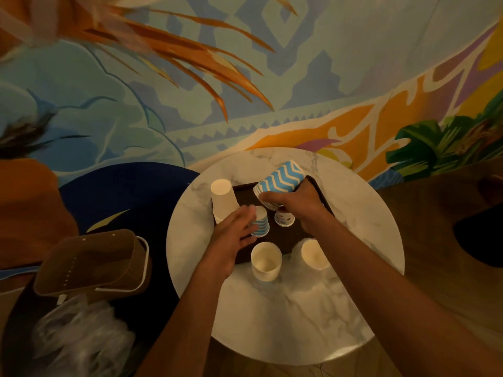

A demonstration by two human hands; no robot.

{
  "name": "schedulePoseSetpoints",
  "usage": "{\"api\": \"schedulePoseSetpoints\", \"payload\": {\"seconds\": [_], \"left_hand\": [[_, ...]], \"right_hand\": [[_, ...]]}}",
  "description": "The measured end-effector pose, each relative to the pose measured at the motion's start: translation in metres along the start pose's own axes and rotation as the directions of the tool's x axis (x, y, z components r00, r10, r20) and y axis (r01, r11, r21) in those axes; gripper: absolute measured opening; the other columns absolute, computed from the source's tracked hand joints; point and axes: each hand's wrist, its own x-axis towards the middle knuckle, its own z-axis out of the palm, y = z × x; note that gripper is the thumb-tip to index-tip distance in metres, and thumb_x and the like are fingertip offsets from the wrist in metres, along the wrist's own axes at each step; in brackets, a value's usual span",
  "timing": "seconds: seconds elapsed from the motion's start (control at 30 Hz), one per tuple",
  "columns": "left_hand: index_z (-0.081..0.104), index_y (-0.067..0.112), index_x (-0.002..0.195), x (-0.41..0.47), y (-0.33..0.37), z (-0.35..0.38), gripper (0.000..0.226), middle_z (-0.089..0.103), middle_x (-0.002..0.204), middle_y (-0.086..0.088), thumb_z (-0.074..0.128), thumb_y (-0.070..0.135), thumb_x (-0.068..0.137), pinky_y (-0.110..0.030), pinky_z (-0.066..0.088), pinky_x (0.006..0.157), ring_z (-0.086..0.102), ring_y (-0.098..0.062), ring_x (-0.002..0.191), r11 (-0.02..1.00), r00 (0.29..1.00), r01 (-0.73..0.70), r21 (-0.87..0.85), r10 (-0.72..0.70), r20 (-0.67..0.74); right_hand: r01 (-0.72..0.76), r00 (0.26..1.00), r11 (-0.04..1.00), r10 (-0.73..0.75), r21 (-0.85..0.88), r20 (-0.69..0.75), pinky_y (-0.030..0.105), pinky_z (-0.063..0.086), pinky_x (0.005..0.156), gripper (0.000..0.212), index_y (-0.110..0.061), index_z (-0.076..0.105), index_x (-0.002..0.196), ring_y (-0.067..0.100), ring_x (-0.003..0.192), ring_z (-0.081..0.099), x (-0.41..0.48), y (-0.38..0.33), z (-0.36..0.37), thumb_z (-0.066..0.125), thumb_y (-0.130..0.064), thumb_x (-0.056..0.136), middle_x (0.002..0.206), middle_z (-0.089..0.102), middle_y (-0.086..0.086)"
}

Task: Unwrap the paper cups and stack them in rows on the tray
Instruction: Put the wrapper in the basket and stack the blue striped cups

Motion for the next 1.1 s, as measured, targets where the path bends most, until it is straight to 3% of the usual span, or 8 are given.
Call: {"api": "schedulePoseSetpoints", "payload": {"seconds": [0.1,0.17,0.23,0.37,0.5,0.83,1.0,1.1], "left_hand": [[0.049,0.03,0.146,-0.001,-0.021,-0.011,0.08,0.062,0.138,0.002,0.088,0.031,0.076,-0.037,0.05,0.103,0.059,-0.017,0.125,0.986,0.999,0.029,0.164,-0.021,-0.046],[0.041,0.034,0.151,0.0,-0.042,-0.018,0.104,0.054,0.145,0.004,0.097,0.03,0.063,-0.036,0.048,0.102,0.052,-0.018,0.132,0.953,0.999,0.049,0.3,-0.045,-0.019],[0.033,0.043,0.153,0.0,-0.064,-0.022,0.126,0.048,0.149,0.009,0.102,0.042,0.047,-0.036,0.046,0.104,0.047,-0.014,0.135,0.889,0.999,0.007,0.458,-0.023,0.029],[0.022,0.05,0.153,0.007,-0.095,-0.023,0.143,0.041,0.152,0.019,0.096,0.063,0.032,-0.047,0.045,0.111,0.041,-0.008,0.139,0.749,0.993,-0.121,0.651,0.085,0.087],[0.014,0.053,0.152,0.017,-0.118,-0.02,0.139,0.04,0.151,0.023,0.092,0.066,0.038,-0.046,0.044,0.112,0.039,-0.006,0.14,0.687,0.985,-0.168,0.707,0.148,0.091],[0.036,0.045,0.145,0.031,-0.155,-0.007,0.113,0.049,0.14,0.029,0.092,0.059,0.048,-0.033,0.047,0.109,0.048,0.003,0.129,0.747,0.967,-0.214,0.63,0.251,0.032],[0.041,0.056,0.127,0.034,-0.161,-0.005,0.091,0.055,0.13,0.03,0.091,0.055,0.051,-0.026,0.05,0.101,0.054,0.0,0.122,0.779,0.964,-0.193,0.597,0.263,-0.032],[0.037,0.06,0.123,0.036,-0.164,-0.004,0.088,0.052,0.127,0.032,0.093,0.053,0.055,-0.017,0.045,0.096,0.054,-0.001,0.121,0.773,0.964,-0.197,0.603,0.266,-0.026]], "right_hand": [[0.016,0.993,0.992,-0.029,-0.122,-0.112,0.038,0.061,0.088,0.106,-0.022,0.056,0.128,0.013,0.105,0.071,0.027,0.013,0.008,0.102,-0.043,0.035,0.117,0.071,-0.006],[0.019,0.991,0.976,-0.047,-0.215,-0.128,0.036,0.056,0.095,0.105,-0.022,0.05,0.132,0.012,0.11,0.065,0.034,0.017,0.015,0.102,-0.037,0.042,0.122,0.065,-0.007],[0.013,0.991,0.96,-0.05,-0.281,-0.124,0.033,0.053,0.094,0.099,-0.02,0.047,0.135,0.011,0.109,0.06,0.042,0.02,0.023,0.101,-0.028,0.052,0.121,0.062,-0.006],[-0.009,0.994,0.924,-0.032,-0.382,-0.102,0.044,0.056,0.097,0.095,-0.021,0.053,0.13,0.02,0.115,0.065,0.06,0.04,0.04,0.102,-0.027,0.049,0.127,0.066,0.001],[-0.036,0.996,0.891,-0.008,-0.452,-0.094,0.045,0.057,0.096,0.093,-0.023,0.057,0.128,0.021,0.113,0.066,0.074,0.057,0.048,0.102,-0.029,0.046,0.126,0.068,0.0],[-0.027,0.998,0.855,-0.007,-0.518,-0.065,0.042,0.055,0.099,0.093,-0.022,0.055,0.131,0.021,0.118,0.064,0.087,0.076,0.056,0.101,-0.032,0.05,0.13,0.066,0.0],[0.012,0.999,0.845,-0.027,-0.535,-0.021,0.03,0.049,0.093,0.094,-0.016,0.055,0.133,0.02,0.119,0.063,0.085,0.081,0.054,0.101,-0.025,0.052,0.131,0.065,0.002],[-0.004,1.0,0.821,-0.004,-0.571,-0.013,0.034,0.051,0.099,0.095,-0.015,0.054,0.132,0.021,0.12,0.062,0.085,0.088,0.057,0.102,-0.025,0.051,0.131,0.065,0.003]]}}
